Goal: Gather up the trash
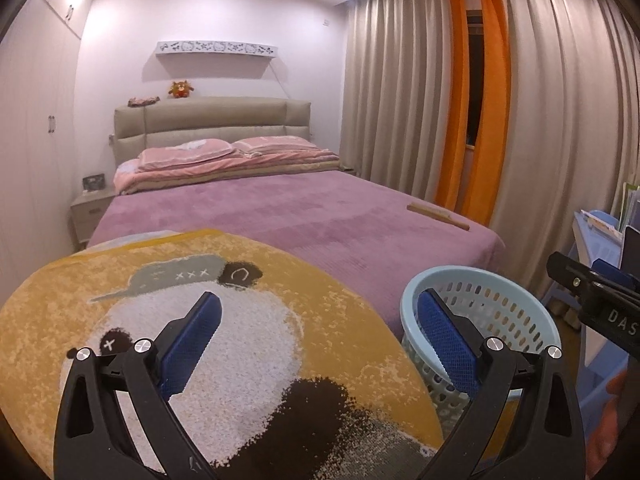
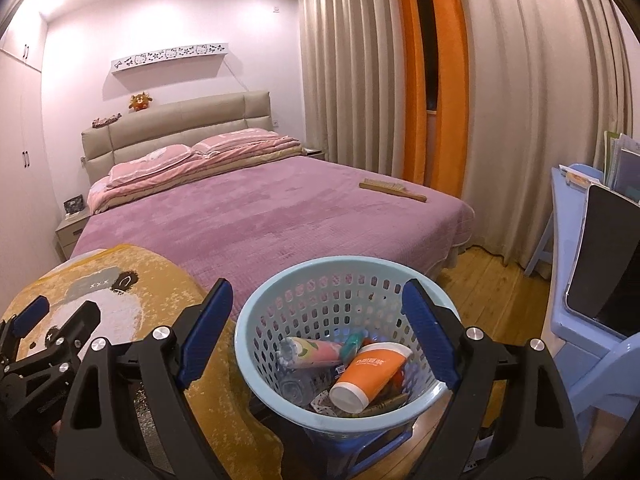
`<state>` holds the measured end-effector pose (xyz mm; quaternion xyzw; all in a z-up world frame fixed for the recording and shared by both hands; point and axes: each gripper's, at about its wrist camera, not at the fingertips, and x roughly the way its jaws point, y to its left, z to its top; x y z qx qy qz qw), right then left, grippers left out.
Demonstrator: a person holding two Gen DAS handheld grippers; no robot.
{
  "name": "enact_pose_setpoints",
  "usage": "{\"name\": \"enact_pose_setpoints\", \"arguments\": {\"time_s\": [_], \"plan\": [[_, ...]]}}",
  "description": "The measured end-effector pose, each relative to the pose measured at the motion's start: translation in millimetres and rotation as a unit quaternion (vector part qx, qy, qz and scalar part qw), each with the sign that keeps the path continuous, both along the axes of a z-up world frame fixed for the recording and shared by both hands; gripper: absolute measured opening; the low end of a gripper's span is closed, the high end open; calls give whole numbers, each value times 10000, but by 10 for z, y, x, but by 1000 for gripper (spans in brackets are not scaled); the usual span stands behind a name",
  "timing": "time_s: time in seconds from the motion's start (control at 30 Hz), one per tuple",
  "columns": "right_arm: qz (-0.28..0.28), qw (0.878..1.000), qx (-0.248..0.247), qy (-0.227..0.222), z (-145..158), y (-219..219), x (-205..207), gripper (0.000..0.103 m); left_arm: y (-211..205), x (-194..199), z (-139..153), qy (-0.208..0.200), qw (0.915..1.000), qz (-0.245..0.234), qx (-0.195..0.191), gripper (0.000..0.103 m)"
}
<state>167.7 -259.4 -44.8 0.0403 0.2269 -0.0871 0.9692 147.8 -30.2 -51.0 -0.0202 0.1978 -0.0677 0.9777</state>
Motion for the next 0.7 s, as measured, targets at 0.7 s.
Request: {"name": "enact_pose_setpoints", "arguments": {"time_s": [0.7], "plan": [[-4, 9999, -114, -39, 26, 42, 14, 82, -40, -27, 13, 62, 9998, -171, -8, 95]]}}
